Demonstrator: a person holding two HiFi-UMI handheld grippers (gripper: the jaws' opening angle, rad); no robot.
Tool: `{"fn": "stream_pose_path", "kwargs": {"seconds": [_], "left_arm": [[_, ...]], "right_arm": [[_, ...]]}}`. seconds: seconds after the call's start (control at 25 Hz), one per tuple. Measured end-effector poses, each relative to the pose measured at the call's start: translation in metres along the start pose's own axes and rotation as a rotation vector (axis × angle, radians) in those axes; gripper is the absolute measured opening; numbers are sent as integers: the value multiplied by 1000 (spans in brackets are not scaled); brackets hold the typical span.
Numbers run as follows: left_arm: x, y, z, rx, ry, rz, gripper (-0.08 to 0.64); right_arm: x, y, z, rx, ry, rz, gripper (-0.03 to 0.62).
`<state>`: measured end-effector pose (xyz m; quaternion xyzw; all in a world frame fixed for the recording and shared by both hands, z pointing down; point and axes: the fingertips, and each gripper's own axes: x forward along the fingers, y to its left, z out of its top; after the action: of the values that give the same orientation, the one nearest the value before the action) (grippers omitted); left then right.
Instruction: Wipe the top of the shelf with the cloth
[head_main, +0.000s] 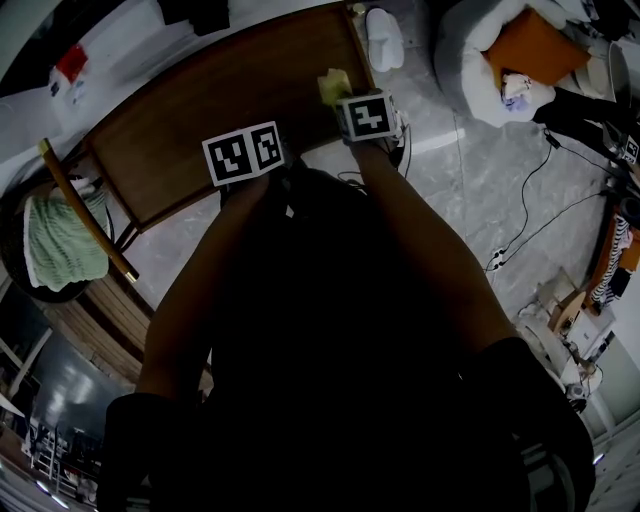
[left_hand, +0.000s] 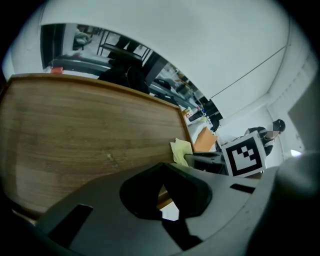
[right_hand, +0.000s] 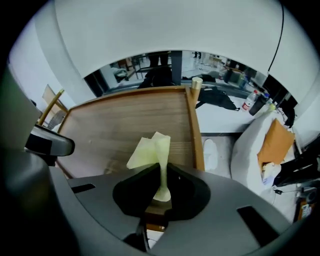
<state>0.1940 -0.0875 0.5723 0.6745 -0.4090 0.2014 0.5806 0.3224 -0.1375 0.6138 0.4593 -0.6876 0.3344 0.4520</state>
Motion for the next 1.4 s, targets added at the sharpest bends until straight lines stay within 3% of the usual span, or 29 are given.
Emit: {"fn": "stream_pose_path", "kwargs": {"seconds": [0.24,0.44,0.6,0.72,0.84,1.12,1.4], "left_arm": [[-8,1,3,-3,-19,15,11],[-22,9,-5,2,-23,17,11],[-41,22,-9,-1,-47,14,11],[-70,43,-12,-41,-80,27,11],[-111,74,-13,-91,-136,49,11],[-230,151,-34,-150,-236,112,11],[-300,205,-61,-182,-277,164,11]], "right_arm": [[-5,-22,-8,84,44,-94,46],[-11,-32,-13,163,9,-206,46],[-20,-26,-3,184,-57,-200,46],[-34,15,15,146,-143,-102,46],[-38,87,32,114,-208,49,45],[-18,304,24,-20,-143,425,46],[1,446,3,-119,-84,560,46]]}}
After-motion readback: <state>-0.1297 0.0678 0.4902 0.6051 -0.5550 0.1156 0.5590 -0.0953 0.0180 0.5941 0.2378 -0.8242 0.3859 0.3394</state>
